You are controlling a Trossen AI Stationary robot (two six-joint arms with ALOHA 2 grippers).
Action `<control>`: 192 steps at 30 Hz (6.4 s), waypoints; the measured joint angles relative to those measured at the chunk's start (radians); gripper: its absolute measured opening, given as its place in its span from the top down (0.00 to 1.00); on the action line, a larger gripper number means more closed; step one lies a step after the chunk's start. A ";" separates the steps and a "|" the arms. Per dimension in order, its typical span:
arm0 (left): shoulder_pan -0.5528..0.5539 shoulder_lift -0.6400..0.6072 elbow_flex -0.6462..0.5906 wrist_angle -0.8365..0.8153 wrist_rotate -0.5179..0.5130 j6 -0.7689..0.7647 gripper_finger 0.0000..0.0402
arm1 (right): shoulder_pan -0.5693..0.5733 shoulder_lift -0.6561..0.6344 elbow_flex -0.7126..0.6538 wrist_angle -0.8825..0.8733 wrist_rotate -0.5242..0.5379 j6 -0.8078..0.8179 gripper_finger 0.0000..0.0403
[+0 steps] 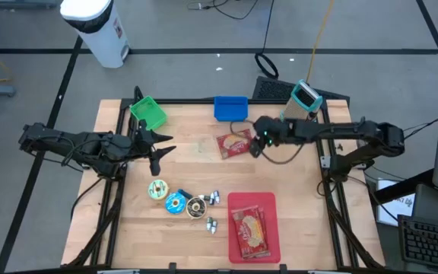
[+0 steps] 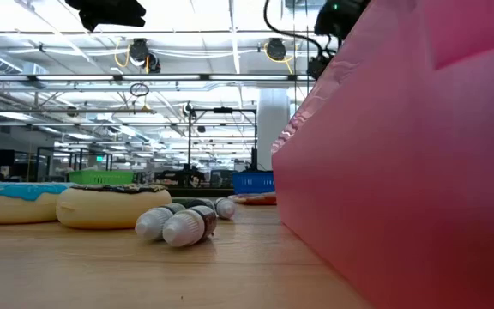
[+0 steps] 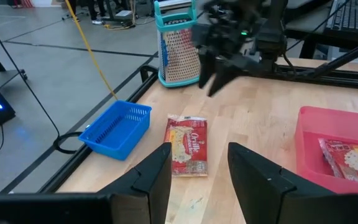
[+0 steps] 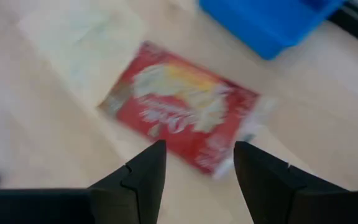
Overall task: Pick & Place Food Item
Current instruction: Stack the red popcorn bag on top of the red popcorn bag in the red bin
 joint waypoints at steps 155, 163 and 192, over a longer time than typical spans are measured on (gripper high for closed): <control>0.000 0.014 0.000 -0.007 0.002 -0.067 0.60 | 0.889 0.041 0.099 0.254 -0.340 -0.007 1.00; 0.000 0.014 0.000 -0.007 0.002 -0.067 0.60 | 0.869 0.053 0.099 0.243 -0.327 -0.059 1.00; 0.000 0.014 0.000 -0.007 0.001 -0.067 0.60 | 0.717 0.053 0.098 0.063 -0.226 -0.206 1.00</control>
